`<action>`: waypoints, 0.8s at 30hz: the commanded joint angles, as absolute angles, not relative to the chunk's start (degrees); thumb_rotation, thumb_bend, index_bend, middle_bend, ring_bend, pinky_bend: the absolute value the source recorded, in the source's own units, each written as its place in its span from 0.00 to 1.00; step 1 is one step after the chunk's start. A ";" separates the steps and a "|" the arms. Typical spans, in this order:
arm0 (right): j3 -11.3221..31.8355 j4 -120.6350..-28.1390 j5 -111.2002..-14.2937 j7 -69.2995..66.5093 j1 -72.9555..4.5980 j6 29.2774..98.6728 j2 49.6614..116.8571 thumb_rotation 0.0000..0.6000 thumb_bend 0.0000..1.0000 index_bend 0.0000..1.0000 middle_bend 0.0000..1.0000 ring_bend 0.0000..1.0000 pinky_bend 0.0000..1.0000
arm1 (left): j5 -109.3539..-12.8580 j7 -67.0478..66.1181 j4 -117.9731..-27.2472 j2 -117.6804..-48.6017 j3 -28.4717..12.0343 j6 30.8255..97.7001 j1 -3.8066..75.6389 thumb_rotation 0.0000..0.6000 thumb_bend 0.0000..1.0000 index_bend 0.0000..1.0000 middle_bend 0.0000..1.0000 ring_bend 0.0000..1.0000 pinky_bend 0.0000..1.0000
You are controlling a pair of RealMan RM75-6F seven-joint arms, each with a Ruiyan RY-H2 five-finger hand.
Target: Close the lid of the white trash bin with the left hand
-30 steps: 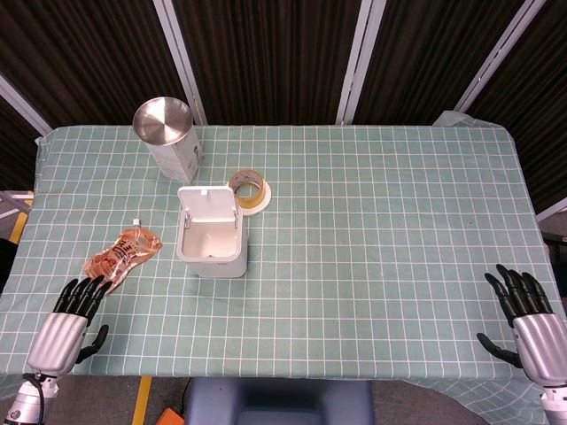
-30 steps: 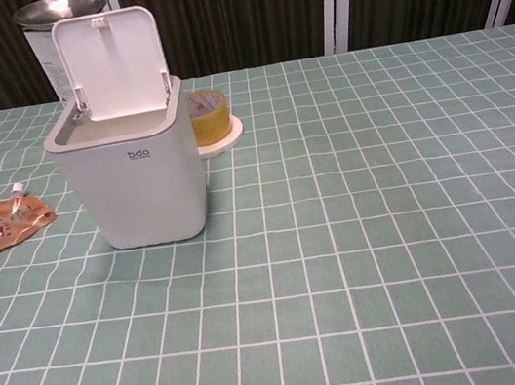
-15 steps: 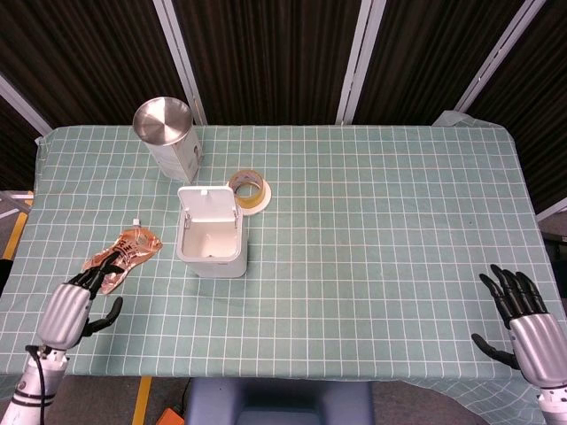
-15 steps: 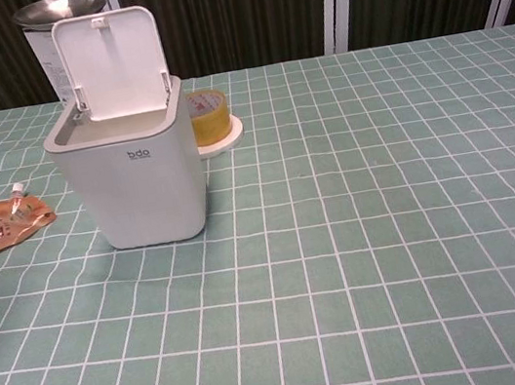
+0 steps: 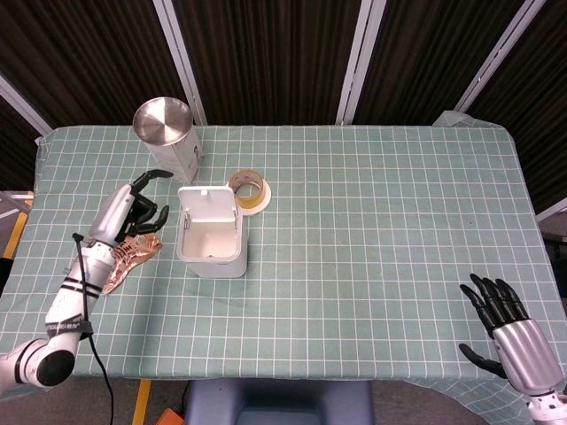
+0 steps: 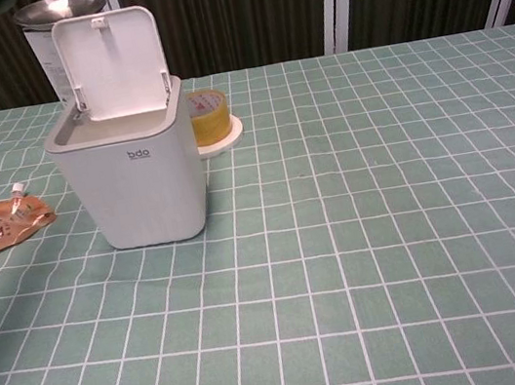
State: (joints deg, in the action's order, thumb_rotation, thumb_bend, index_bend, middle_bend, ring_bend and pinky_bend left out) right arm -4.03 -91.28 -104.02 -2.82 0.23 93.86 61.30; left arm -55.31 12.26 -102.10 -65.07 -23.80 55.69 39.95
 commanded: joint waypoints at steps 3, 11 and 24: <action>-3.90 -91.39 -103.16 -3.55 -0.24 93.01 60.90 1.00 0.27 0.00 0.00 0.00 0.00 | -44.91 3.97 -100.02 -67.81 -26.37 51.25 48.25 1.00 0.48 0.26 1.00 1.00 1.00; -4.90 -91.41 -104.17 -7.07 -0.80 92.63 59.18 1.00 0.27 0.00 0.00 0.00 0.00 | -38.11 -0.61 -98.69 -66.71 -23.45 44.58 52.78 1.00 0.48 0.26 1.00 1.00 1.00; -4.94 -91.30 -104.08 -8.09 -0.52 93.60 58.81 1.00 0.27 0.00 0.00 0.00 0.00 | -35.07 -5.51 -105.98 -60.75 -18.80 43.26 54.07 1.00 0.48 0.25 1.00 1.00 1.00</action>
